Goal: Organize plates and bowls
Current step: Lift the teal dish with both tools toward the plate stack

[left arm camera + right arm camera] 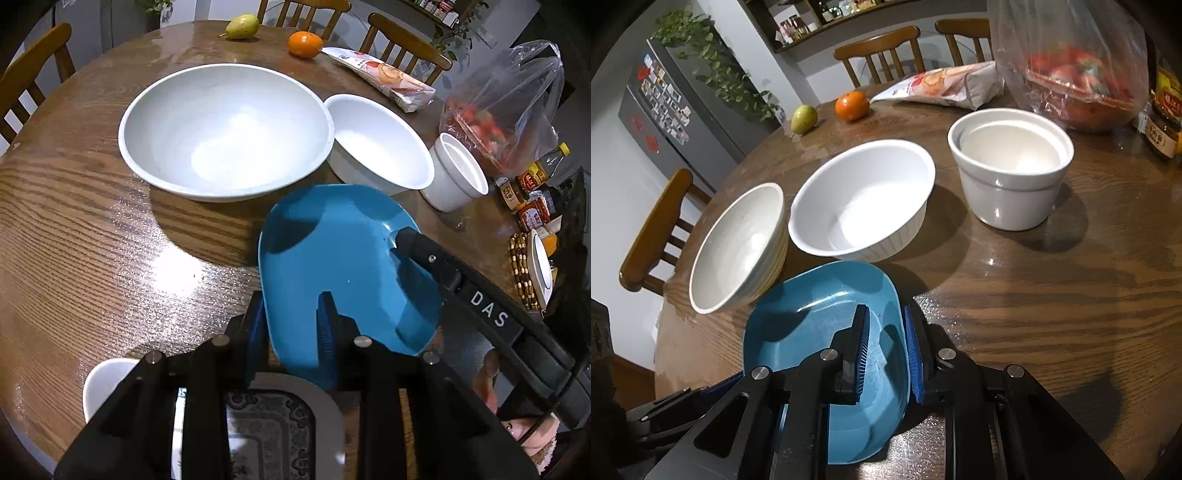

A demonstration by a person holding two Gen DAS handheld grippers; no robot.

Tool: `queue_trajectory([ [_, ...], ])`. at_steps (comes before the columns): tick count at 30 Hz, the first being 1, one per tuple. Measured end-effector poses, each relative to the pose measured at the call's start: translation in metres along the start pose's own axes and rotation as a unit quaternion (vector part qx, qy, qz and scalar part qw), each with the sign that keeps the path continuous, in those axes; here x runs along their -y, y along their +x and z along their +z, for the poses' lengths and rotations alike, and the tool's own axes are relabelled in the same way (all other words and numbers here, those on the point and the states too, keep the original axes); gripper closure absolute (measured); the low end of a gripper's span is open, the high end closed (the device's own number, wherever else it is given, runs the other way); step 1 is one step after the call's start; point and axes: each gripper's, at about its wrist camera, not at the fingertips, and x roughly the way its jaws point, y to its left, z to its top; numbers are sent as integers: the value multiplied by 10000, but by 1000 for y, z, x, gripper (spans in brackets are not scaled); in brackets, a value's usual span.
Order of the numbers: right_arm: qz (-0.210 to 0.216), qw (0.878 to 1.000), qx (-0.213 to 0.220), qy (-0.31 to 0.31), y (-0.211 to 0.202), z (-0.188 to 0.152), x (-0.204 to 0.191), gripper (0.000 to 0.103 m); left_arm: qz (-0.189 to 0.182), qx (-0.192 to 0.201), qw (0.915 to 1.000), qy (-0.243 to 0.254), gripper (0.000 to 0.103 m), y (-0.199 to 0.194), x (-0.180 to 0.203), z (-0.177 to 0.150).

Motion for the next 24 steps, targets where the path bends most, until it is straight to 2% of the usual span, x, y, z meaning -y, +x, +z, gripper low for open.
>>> queue_trajectory([
  [24,60,9976,686,90,-44,-3,7,81,-138,306,9994,113,77,-18,25,-8],
])
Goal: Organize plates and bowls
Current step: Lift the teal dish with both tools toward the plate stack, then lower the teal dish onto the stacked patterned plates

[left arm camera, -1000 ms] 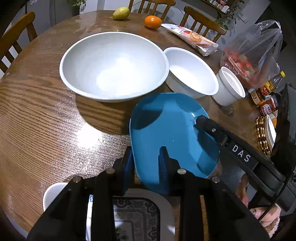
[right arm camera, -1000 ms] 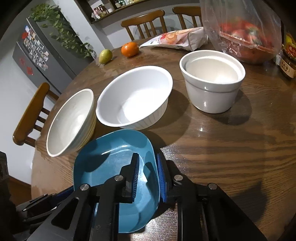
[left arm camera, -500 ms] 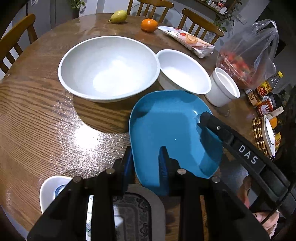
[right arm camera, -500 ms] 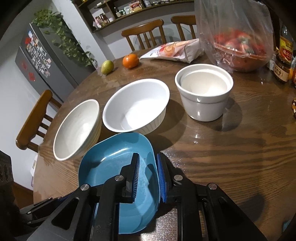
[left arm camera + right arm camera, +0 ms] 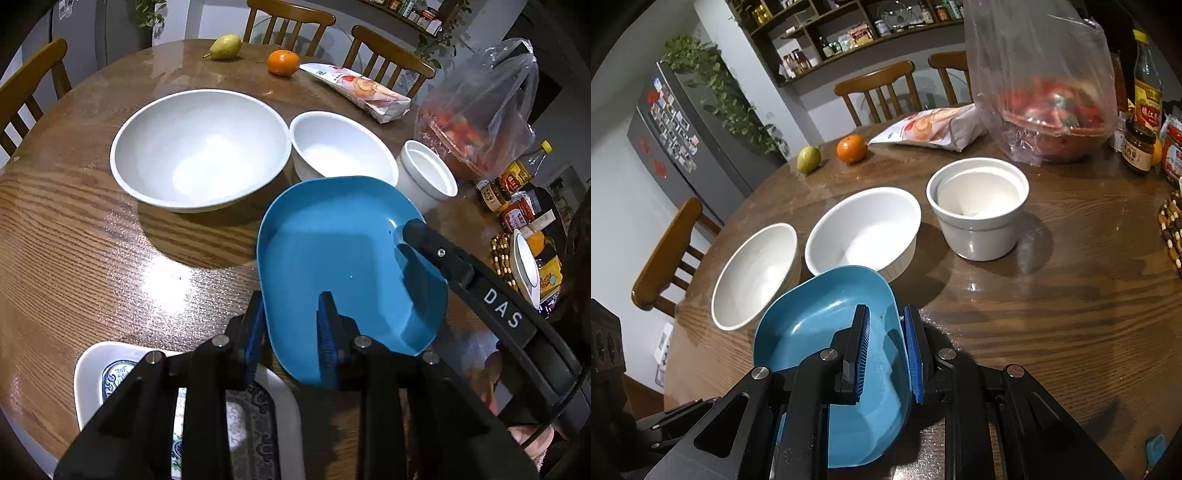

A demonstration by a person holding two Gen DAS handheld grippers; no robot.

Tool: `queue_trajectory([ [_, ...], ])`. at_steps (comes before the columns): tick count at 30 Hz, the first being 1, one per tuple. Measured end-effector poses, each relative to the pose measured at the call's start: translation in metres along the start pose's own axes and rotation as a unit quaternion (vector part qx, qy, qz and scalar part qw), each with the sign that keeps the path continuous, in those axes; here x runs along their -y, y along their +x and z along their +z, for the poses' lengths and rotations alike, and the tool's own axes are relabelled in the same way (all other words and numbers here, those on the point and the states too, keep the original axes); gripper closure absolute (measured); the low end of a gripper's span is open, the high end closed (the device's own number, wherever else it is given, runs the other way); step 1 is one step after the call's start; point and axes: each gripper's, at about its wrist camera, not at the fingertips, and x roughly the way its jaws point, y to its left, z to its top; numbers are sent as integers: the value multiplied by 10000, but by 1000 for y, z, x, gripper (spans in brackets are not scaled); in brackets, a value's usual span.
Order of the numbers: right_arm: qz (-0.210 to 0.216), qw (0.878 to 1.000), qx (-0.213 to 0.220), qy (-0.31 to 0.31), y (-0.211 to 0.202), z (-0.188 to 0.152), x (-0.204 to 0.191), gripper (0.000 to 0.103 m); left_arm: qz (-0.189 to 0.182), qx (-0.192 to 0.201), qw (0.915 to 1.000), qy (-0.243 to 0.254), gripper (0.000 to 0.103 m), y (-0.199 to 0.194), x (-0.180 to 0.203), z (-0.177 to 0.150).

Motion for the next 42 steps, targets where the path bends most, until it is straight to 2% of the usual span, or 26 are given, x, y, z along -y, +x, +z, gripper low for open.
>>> queue_trajectory([
  [17,0,9994,312,-155,-29,-14,-11,81,-3,220,9997,105,77,-24,2,-14],
  [27,18,9987,442,-259,-48,-31,-30,81,-99,359,9993,60,76,-44,-10,-31],
  [33,108,9983,463,-322,-55,-42,-39,81,-92,453,9989,-40,76,-52,-20,-38],
  [38,151,9982,450,-377,-58,-50,-47,81,35,715,9974,72,76,-63,-24,-45],
  [42,191,9980,473,-371,-61,-56,-52,81,2,727,9973,37,76,-66,-32,-48],
])
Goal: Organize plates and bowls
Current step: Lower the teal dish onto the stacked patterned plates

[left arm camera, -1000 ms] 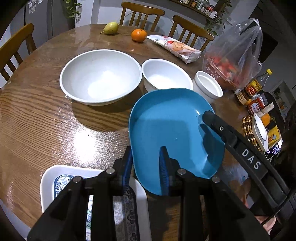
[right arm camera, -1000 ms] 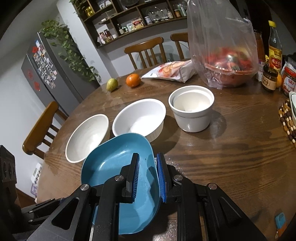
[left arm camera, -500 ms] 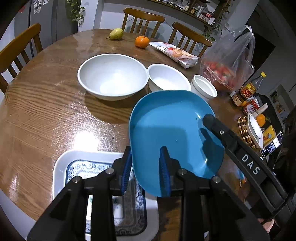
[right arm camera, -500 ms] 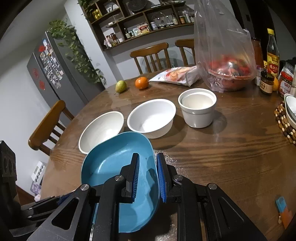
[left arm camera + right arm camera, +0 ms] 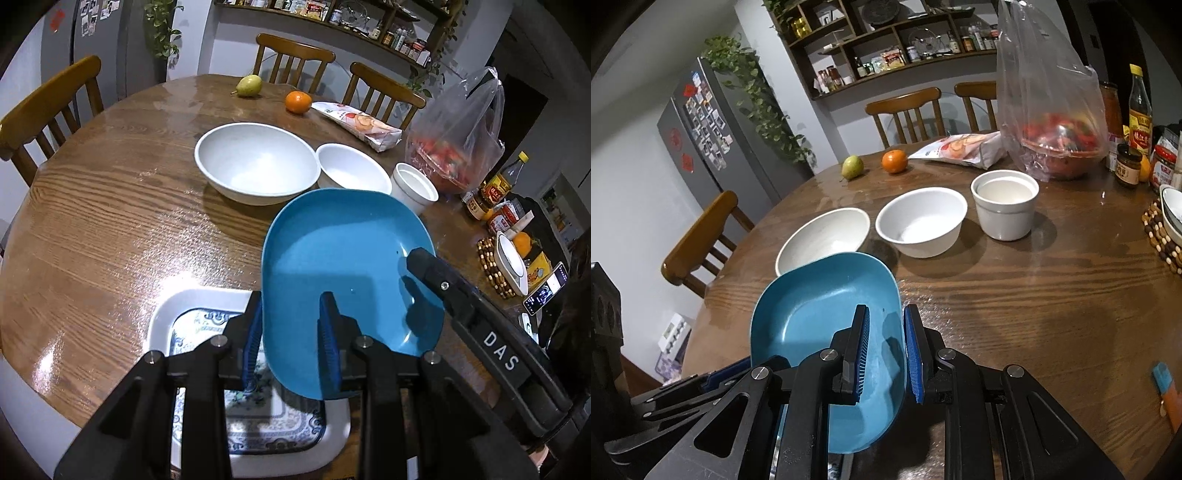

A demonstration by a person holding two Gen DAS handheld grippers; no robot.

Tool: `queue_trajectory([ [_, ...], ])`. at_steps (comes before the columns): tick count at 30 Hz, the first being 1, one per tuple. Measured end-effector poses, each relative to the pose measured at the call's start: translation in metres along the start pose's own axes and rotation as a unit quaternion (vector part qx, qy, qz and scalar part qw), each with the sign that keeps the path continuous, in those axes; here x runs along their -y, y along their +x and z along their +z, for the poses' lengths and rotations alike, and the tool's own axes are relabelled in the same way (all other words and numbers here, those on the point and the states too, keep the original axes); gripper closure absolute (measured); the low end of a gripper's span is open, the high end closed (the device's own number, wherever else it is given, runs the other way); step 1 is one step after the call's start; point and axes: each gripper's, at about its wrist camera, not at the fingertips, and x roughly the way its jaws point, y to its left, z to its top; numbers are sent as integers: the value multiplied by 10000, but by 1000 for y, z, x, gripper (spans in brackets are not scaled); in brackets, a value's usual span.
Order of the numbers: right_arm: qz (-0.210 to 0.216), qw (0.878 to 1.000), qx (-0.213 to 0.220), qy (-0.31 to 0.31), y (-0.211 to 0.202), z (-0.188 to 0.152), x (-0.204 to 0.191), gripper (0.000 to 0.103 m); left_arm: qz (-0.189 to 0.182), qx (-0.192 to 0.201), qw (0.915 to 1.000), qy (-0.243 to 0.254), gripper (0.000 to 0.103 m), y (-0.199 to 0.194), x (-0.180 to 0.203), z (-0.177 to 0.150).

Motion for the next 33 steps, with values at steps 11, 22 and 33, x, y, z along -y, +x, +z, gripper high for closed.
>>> queue_trajectory([
  [11,79,9999,-35,-76,-4,-18,-19,81,36,15,10000,-36,73,-8,-21,-10],
  [22,229,9994,-151,-199,-3,-37,-39,81,184,21,9998,-32,73,-13,-43,-23],
  [33,220,9987,-279,-359,1,-55,-54,81,260,-18,9997,-45,73,-17,-58,-35],
])
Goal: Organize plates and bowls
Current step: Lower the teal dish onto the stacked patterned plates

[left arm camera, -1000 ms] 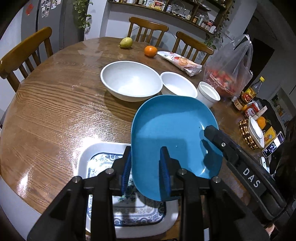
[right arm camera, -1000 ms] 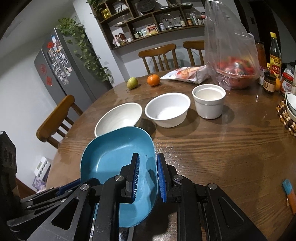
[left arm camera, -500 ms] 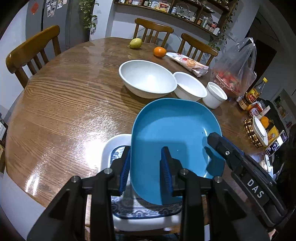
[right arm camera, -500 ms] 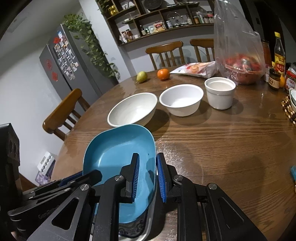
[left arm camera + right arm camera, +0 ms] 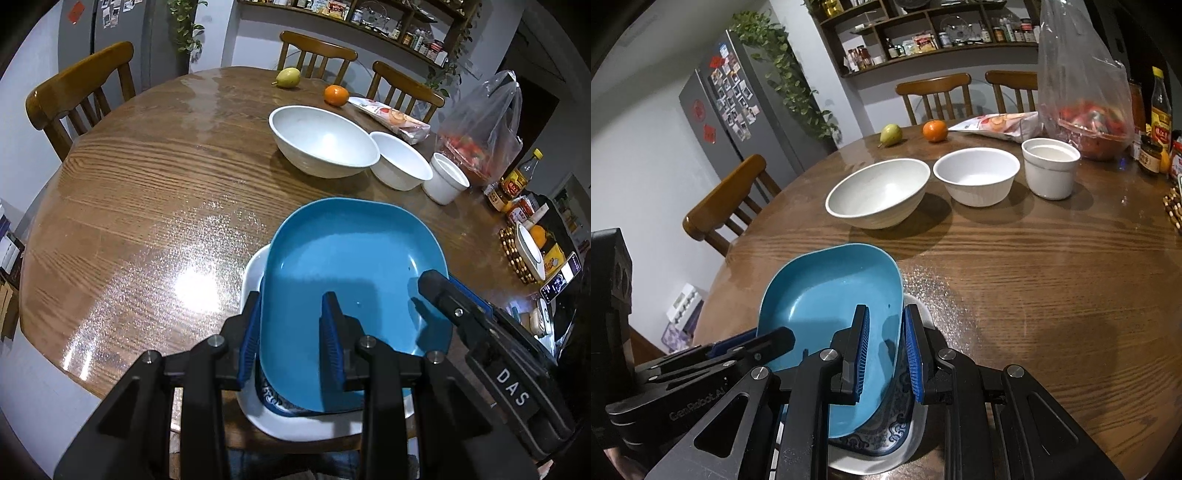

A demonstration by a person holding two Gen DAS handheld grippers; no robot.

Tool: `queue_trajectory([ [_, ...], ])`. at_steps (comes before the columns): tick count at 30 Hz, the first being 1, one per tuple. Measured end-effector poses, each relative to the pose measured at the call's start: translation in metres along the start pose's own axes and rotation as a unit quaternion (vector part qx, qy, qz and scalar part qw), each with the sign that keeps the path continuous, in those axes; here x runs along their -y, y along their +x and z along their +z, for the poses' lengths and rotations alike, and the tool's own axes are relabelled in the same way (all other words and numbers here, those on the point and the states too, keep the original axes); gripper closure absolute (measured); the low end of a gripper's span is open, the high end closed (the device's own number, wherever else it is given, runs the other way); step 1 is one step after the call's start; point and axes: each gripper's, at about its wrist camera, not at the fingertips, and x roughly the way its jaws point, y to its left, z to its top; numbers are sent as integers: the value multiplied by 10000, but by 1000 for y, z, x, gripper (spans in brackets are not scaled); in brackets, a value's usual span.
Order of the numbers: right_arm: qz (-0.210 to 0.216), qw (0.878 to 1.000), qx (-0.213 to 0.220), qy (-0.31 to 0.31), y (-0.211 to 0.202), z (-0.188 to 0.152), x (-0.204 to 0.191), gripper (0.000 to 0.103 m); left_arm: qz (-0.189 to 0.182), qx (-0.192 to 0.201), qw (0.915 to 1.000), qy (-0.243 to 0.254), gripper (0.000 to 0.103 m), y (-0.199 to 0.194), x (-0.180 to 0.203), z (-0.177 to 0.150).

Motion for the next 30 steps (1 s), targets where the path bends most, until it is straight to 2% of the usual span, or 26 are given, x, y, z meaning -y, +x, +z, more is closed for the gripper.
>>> queue_trajectory([
  [14,-188,9996,-178,-103,3,-12,1,81,54,-121,9997,186,73,3,3,-9],
  [30,-276,9989,-347,-157,9,-20,0,81,26,-202,9997,162,71,4,1,-12],
])
